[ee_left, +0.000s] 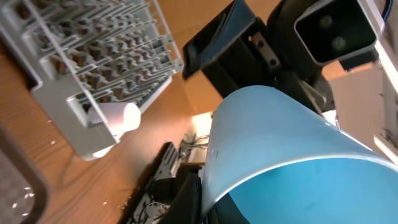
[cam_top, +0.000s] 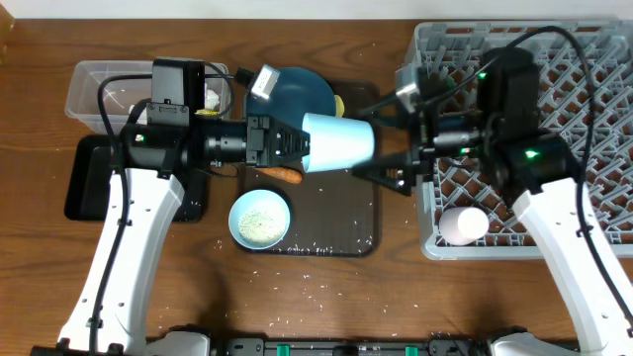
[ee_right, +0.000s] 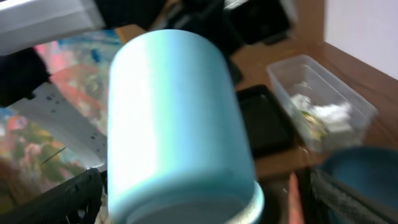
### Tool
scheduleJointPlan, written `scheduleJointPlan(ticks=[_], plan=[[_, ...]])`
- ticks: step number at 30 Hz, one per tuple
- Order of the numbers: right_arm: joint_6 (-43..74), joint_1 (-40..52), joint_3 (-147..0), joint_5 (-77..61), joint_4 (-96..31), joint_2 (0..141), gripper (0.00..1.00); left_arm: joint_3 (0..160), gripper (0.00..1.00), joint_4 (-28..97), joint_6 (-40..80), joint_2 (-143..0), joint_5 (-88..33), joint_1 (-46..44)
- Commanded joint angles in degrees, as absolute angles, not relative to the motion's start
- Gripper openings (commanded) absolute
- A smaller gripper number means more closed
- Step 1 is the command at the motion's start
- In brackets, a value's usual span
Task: Sort waste into correct bins and load items into the dishwasher rack
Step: 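Hand the light-blue cup from the left to the right gripper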
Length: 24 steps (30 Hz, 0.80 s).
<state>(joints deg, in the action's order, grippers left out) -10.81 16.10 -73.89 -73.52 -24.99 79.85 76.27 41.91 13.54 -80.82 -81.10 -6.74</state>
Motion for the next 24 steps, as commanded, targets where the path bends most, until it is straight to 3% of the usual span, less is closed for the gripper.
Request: scheduleJointPlan(ticks=[1,5,14,19,24], plan=[[-11.4,18.6,-74.7,-75.9,-23.6,79.4,0.97,77.2,0.06,41.6,13.8,-80.8,-84.9,-6.4],[-11.4,19.2,-74.7,-75.3,-21.7,79.4,0.84,77.2,0.06,41.6,13.8,-80.8,-84.7,-6.4],[-10.7,19.1,-74.7,-75.3,-19.4,79.4,0.7,77.2,0.07,41.6,13.6,-80.8,-84.4,-6.4],[-10.1,18.5,-74.7,-75.2,-19.4,79.4,0.63,77.2,0.26,41.7,13.6,-80.8,-82.9,-6.4],[-6.3,16.3,-74.7,-73.4,-19.2,79.4,0.55,77.2,0.32,41.6,13.6,-80.8,-79.2,-6.4]])
